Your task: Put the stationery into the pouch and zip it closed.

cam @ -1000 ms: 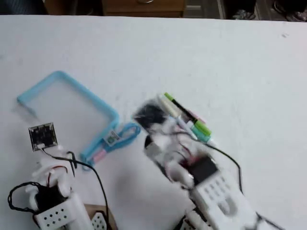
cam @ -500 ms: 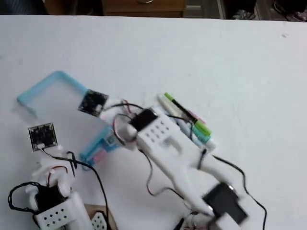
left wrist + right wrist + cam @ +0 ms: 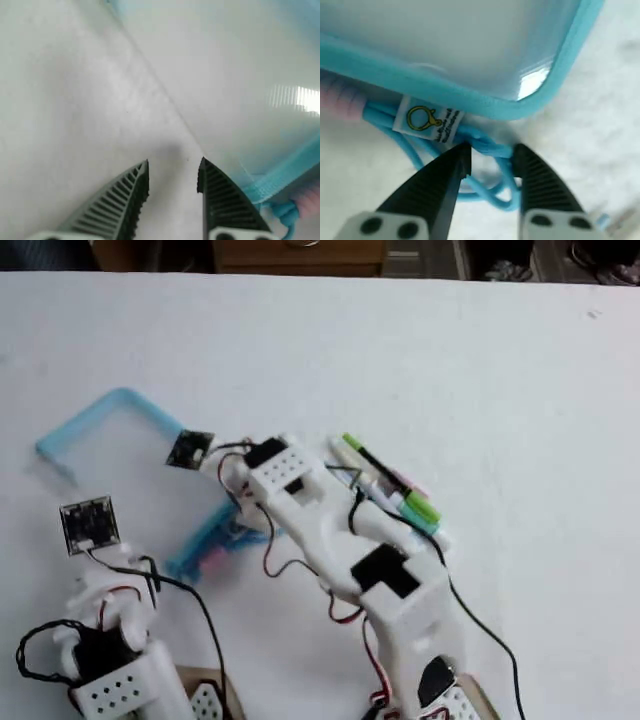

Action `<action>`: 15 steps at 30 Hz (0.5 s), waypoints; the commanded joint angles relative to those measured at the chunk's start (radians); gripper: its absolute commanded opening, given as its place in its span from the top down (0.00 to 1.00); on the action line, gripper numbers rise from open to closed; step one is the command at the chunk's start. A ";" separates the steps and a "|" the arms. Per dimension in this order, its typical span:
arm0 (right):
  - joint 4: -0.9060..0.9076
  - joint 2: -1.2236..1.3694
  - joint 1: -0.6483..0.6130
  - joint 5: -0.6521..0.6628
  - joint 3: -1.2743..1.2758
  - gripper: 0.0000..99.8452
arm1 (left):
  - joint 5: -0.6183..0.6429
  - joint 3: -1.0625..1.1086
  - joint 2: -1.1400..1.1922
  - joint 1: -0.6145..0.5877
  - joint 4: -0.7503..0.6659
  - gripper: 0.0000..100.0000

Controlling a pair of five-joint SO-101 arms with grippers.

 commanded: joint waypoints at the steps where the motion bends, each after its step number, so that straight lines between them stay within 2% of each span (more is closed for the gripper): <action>1: 0.059 0.025 -0.004 0.080 -0.063 0.99 | -0.002 -0.005 -0.010 -0.002 -0.014 0.82; 5: 0.090 0.005 0.015 0.077 -0.086 0.98 | -0.002 -0.005 -0.010 -0.002 -0.014 0.82; 15: 0.335 -0.176 0.033 0.061 -0.262 0.98 | -0.002 -0.005 -0.010 -0.004 -0.014 0.82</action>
